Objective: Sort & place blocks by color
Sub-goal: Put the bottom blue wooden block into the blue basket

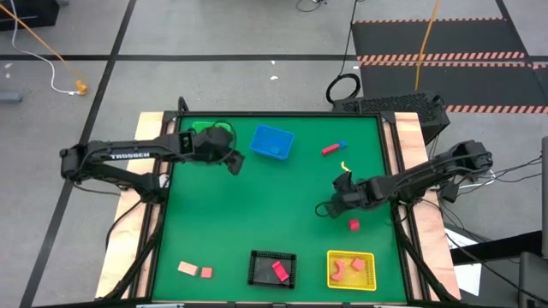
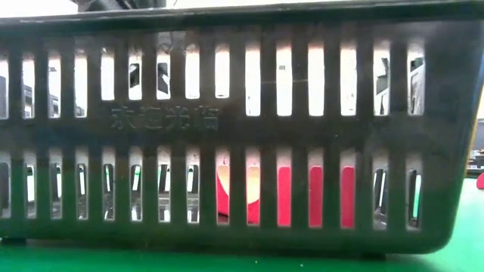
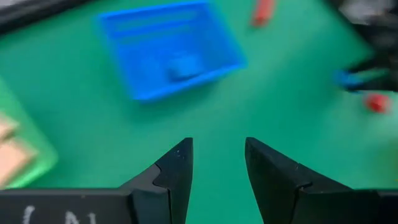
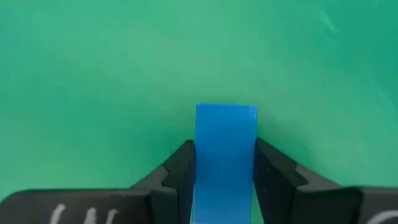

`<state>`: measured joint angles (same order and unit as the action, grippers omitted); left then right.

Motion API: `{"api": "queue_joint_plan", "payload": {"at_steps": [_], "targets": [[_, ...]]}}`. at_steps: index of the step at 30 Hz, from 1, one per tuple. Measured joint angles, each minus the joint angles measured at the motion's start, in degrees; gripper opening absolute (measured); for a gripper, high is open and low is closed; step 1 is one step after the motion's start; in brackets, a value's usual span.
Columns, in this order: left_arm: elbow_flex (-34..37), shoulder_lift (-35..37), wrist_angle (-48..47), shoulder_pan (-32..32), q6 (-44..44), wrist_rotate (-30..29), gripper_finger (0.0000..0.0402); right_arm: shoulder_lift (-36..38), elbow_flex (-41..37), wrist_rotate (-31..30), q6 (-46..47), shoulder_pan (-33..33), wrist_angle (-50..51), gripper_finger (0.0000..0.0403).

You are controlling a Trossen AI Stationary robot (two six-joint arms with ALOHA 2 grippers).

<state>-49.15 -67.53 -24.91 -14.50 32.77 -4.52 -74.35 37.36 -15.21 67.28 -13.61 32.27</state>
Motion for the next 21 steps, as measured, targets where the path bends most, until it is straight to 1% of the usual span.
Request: {"api": "queue_joint_plan", "payload": {"at_steps": [4, 6, 10, 13, 15, 17, 21], "targets": [[0.0, 0.0, 5.95, 5.11, -1.7, 1.29, 0.0147, 2.51, -0.02, -2.92, -7.62, 0.12, -11.78, 0.0109], [0.0, 0.0, 9.19, 7.73, -4.44, 1.29, 0.0147, 3.46, 0.0, -4.19, -12.76, 0.17, -18.82, 0.0109], [0.0, -0.66, 15.19, 13.89, -14.91, 1.27, 0.0147, 3.62, 0.0, -4.16, -22.92, 0.85, -34.13, 0.0109], [0.04, -1.79, 18.49, 18.84, -25.29, 1.26, 0.0147, 3.68, 0.04, -3.67, -29.25, 1.31, -43.84, 0.0109], [0.0, -3.11, 21.7, 21.81, -32.0, 0.77, 0.0147, 3.66, 0.04, -1.0, -32.16, 1.95, -48.32, 0.0109], [0.07, -4.43, 23.42, 24.52, -38.18, -0.81, 0.0147, 3.66, 0.04, 2.5, -33.11, 2.55, -52.01, 0.0109], [0.07, -7.22, 29.91, 27.8, -49.71, -5.22, 0.0147, 3.47, 0.07, 11.89, -29.85, 3.65, -58.14, 0.0109]]}}
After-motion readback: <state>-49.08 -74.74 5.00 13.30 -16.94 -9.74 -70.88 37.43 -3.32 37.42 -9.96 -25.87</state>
